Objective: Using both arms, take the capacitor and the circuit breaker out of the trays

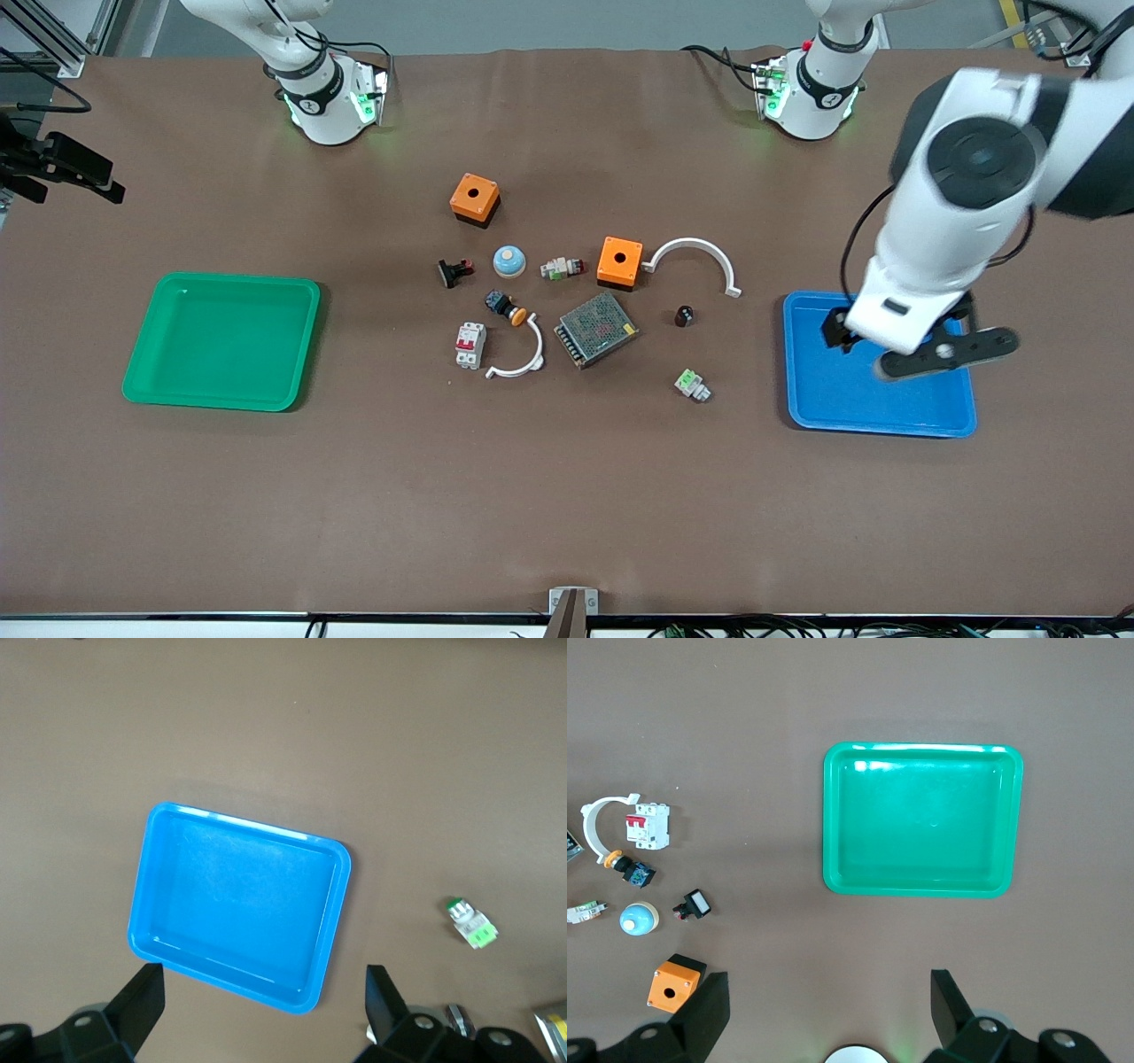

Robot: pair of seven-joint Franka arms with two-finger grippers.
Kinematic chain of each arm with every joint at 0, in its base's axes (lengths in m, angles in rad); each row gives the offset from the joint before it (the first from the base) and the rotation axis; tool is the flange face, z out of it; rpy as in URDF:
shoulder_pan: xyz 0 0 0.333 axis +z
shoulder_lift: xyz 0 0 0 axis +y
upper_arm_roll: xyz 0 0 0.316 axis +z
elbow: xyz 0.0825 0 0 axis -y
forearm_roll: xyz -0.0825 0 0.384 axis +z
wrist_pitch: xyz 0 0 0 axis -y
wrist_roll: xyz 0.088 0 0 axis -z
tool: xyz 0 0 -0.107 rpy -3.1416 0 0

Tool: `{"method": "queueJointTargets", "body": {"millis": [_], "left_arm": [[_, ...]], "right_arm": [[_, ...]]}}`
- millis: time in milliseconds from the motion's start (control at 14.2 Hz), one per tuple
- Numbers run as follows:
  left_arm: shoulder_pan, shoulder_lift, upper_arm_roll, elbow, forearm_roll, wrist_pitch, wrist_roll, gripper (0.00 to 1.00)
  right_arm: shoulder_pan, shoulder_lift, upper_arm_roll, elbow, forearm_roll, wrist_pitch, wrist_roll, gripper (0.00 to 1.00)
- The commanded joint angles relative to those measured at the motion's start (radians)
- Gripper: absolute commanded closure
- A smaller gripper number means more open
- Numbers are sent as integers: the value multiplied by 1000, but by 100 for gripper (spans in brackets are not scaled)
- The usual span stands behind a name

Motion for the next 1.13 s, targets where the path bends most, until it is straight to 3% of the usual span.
{"method": "queueJointTargets", "body": {"millis": [0,141,353,565,706,1059], "left_arm": [[-20,-107,91,-18,-137,-18,54,0],[-117,-199,273,-52,-262,-51,143,0],[-129,-277,393,-64,-353,-153,361,0],[-166,-384,531,-171,-412,-164,511,0],[-177,-427,562,-211,-414,-162,553,0],[-192,-486,553,-251,-413,-164,551,0]], "right_arm": [[-21,-26,13,-15,-5,-5,-21,0],[-21,-26,13,-15,-5,-5,-20,0],[-27,-27,13,-16,-4,-11,-20,0],[-38,-27,15,-18,-2,-16,-20,0],[-40,-27,15,-19,-2,-16,-23,0],[-41,-26,18,-16,-7,-13,-30,0]]}}
